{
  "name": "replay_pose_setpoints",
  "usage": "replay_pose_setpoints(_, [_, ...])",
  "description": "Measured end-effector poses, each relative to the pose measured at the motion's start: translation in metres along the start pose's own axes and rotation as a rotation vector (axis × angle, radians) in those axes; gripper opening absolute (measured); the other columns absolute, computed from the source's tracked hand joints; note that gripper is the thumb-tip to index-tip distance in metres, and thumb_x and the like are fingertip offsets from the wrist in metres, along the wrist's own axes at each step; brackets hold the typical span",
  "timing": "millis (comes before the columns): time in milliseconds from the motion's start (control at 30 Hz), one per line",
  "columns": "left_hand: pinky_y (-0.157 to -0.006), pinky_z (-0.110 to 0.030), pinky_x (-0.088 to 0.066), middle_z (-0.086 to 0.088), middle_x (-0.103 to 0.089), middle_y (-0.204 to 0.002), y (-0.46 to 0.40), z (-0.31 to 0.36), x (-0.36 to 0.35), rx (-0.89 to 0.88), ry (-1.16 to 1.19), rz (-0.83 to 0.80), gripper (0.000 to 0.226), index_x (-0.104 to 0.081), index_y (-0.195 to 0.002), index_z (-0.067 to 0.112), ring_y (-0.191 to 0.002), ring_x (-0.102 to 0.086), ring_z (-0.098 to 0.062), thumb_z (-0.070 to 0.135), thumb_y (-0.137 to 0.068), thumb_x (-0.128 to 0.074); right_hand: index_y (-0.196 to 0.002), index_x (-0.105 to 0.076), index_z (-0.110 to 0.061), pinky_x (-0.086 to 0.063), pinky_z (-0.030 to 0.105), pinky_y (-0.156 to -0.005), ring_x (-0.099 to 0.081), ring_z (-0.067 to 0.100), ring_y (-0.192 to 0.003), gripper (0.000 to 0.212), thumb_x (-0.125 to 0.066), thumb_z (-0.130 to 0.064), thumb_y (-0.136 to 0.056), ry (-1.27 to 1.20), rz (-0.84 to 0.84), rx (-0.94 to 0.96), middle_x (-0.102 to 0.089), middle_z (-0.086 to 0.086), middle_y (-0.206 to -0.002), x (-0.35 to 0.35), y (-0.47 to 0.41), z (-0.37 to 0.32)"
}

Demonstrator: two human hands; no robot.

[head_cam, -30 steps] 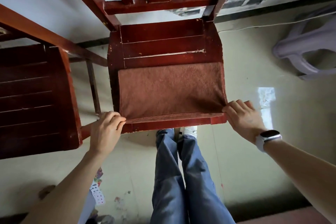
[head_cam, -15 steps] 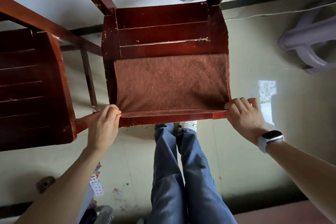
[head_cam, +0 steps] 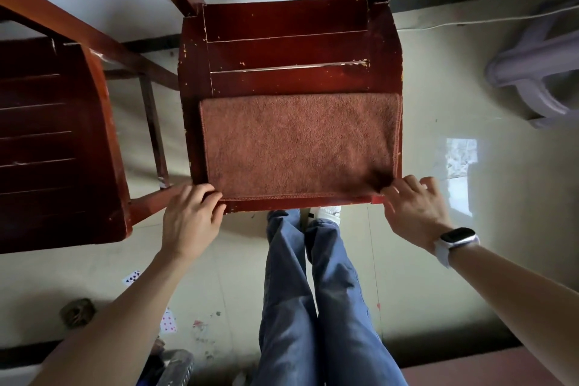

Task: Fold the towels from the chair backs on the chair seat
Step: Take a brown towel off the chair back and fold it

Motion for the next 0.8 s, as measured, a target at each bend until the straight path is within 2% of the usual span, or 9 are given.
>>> replay_pose_setpoints(67, [-0.074, -0.038, -0.045, -0.005, -0.066, -0.103, -0.002, 0.006, 0.005, 0.039, 0.016, -0.002, 0.031, -0.069, -0.097, 0.011, -0.088, -0.057, -0.028, 0.031, -0.086, -0.048, -0.082, -0.066, -0.011, -0.044, 0.038, -0.067, -0.059, 0.03, -0.07, 0.017, -0.055, -0.014, -0.07, -0.087, 0.072, -0.019, -0.064, 0.009, -0.08, 0.009, -0.001, -0.007])
replay_pose_setpoints(133, [-0.085, -0.041, -0.042, -0.009, -0.061, -0.117, -0.013, 0.022, 0.009, 0.056, 0.054, 0.015, 0.035, -0.062, -0.111, 0.012, -0.103, -0.051, -0.028, 0.031, -0.088, -0.043, -0.096, -0.064, -0.011, -0.042, 0.042, -0.076, -0.059, 0.031, -0.079, 0.031, -0.043, -0.018, -0.074, -0.146, 0.151, 0.014, -0.063, 0.011, -0.092, 0.015, -0.012, -0.023])
replay_pose_setpoints(233, [-0.104, -0.047, -0.033, -0.012, -0.046, -0.139, -0.04, 0.051, 0.003, 0.032, 0.086, -0.016, 0.045, -0.046, -0.132, 0.015, -0.129, -0.036, -0.029, 0.032, -0.091, -0.036, -0.122, -0.056, -0.015, -0.026, 0.056, -0.102, -0.046, 0.031, -0.116, 0.046, -0.041, -0.021, -0.079, -0.152, 0.146, 0.044, -0.058, 0.013, -0.121, 0.012, -0.044, -0.056])
replay_pose_setpoints(267, [-0.107, -0.05, -0.028, -0.012, -0.041, -0.144, -0.053, 0.058, -0.001, 0.036, 0.086, -0.027, 0.047, -0.041, -0.136, 0.016, -0.133, -0.032, -0.03, 0.033, -0.092, -0.034, -0.128, -0.051, -0.017, -0.019, 0.06, -0.107, -0.04, 0.031, -0.124, 0.05, -0.041, -0.022, -0.08, -0.146, 0.141, 0.021, -0.054, 0.014, -0.129, 0.012, -0.06, -0.065])
replay_pose_setpoints(333, [-0.11, -0.054, -0.019, -0.011, -0.033, -0.149, -0.079, 0.064, -0.012, 0.071, 0.084, -0.029, 0.05, -0.035, -0.14, 0.019, -0.138, -0.026, -0.032, 0.034, -0.092, -0.033, -0.134, -0.045, -0.019, -0.012, 0.064, -0.106, -0.035, 0.034, -0.133, 0.052, -0.04, -0.023, -0.082, -0.174, 0.139, -0.041, -0.044, 0.016, -0.141, 0.009, -0.094, -0.079])
replay_pose_setpoints(467, [-0.109, -0.059, -0.004, -0.009, -0.022, -0.153, -0.121, 0.07, -0.025, 0.11, 0.073, 0.019, 0.053, -0.027, -0.143, 0.025, -0.141, -0.015, -0.034, 0.038, -0.092, -0.032, -0.137, -0.041, -0.022, -0.012, 0.064, -0.106, -0.032, 0.034, -0.136, 0.052, -0.04, -0.025, -0.085, -0.22, 0.177, -0.083, -0.037, 0.013, -0.146, -0.002, -0.141, -0.089])
replay_pose_setpoints(633, [-0.11, -0.059, 0.0, -0.009, -0.014, -0.155, -0.127, 0.062, -0.034, 0.145, 0.034, 0.038, 0.058, -0.018, -0.144, 0.031, -0.143, -0.009, -0.034, 0.048, -0.091, -0.03, -0.141, -0.031, -0.03, -0.008, 0.056, -0.111, -0.026, 0.026, -0.14, 0.051, -0.037, -0.034, -0.091, -0.195, 0.191, -0.083, -0.03, 0.006, -0.151, -0.013, -0.138, -0.072])
replay_pose_setpoints(800, [-0.111, -0.057, -0.002, -0.014, -0.011, -0.155, -0.12, 0.043, -0.034, 0.257, 0.059, 0.056, 0.063, -0.016, -0.146, 0.028, -0.142, -0.005, -0.035, 0.054, -0.089, -0.029, -0.144, -0.023, -0.029, -0.008, 0.054, -0.112, -0.018, 0.027, -0.142, 0.052, -0.03, -0.036, -0.092, -0.185, 0.155, -0.239, -0.023, 0.009, -0.153, -0.021, -0.121, -0.019])
Point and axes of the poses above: each hand's wrist, its own y-axis away from the middle knuckle, its own x-axis out of the back of the hand, z = x × y, the point moved 2 cm from there along -y, towards the middle knuckle
